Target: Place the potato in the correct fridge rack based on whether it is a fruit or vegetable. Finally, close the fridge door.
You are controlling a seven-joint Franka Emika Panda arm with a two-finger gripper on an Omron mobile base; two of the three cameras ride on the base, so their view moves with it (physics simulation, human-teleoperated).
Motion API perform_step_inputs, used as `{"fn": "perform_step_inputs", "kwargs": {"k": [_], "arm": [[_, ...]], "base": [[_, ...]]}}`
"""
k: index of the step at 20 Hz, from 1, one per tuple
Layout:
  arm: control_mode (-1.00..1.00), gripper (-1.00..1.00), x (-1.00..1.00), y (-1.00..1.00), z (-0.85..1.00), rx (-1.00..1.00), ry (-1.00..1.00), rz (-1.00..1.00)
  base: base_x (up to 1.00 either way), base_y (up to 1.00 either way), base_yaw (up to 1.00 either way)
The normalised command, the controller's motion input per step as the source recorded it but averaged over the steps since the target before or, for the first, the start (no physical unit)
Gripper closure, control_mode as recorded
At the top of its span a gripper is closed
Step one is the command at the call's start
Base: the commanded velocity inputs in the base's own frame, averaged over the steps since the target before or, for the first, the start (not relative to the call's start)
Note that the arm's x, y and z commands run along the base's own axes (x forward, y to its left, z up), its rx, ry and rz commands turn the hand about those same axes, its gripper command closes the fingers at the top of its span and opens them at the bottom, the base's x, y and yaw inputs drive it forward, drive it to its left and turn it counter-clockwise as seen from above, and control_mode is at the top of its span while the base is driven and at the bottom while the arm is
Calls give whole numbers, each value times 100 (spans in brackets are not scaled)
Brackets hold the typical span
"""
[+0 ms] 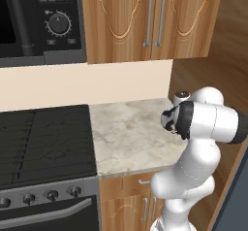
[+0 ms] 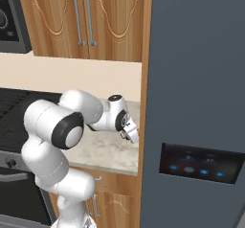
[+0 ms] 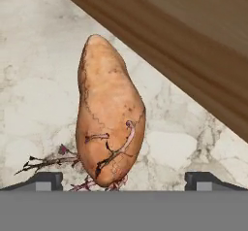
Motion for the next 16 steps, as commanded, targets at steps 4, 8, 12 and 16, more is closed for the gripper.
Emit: {"fn": "perform_step_inputs", "kwargs": {"k": [4, 8, 12, 16], "arm": [[-100, -100, 22, -8, -12, 0, 0, 0], [-100, -100, 15, -11, -24, 0, 0, 0], [-100, 100, 33, -3, -18, 0, -3, 0], [-100, 100, 31, 0, -22, -9, -8, 0]], "base": [[0, 0, 0], [0, 0, 0], [0, 0, 0], [0, 0, 0]]}}
